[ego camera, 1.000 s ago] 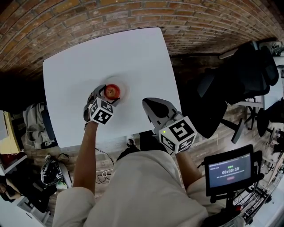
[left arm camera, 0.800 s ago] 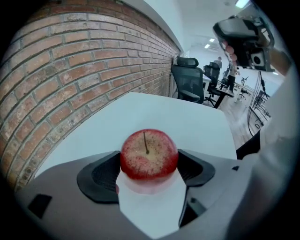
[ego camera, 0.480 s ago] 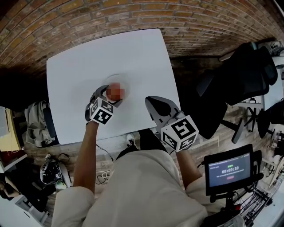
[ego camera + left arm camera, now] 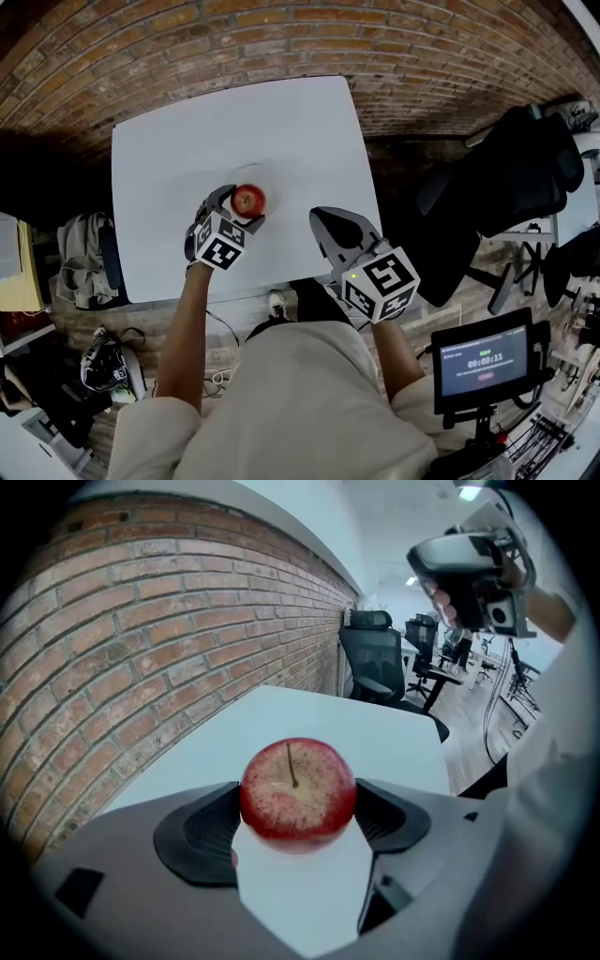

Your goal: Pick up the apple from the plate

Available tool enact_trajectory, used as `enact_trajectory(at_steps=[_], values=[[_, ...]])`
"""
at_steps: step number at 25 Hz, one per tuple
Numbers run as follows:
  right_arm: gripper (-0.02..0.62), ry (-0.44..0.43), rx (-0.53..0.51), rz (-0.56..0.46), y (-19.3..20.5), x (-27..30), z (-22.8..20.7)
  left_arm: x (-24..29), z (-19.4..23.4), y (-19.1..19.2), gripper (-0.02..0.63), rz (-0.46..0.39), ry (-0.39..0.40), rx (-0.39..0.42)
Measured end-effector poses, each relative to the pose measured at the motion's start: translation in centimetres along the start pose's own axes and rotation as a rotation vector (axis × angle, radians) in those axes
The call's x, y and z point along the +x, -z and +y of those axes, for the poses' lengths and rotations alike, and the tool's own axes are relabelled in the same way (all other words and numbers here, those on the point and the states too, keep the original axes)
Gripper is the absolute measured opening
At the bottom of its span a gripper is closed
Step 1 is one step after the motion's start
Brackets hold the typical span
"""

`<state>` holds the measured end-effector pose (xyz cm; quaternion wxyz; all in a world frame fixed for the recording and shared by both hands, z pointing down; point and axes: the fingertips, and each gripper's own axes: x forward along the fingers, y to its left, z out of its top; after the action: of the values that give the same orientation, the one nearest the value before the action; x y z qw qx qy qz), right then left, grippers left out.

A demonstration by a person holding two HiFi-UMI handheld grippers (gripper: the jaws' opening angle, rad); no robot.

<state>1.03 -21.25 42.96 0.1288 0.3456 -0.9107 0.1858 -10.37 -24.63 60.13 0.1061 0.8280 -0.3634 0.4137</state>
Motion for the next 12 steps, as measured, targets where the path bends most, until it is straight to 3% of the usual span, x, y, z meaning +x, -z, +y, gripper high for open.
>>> enact_trajectory(at_steps=[12], values=[[0.002,-0.012,-0.032,-0.029,-1.9,-0.1,1.4,-3.1,0.7,-0.8,0.383,-0.056,-0.042,-0.023]])
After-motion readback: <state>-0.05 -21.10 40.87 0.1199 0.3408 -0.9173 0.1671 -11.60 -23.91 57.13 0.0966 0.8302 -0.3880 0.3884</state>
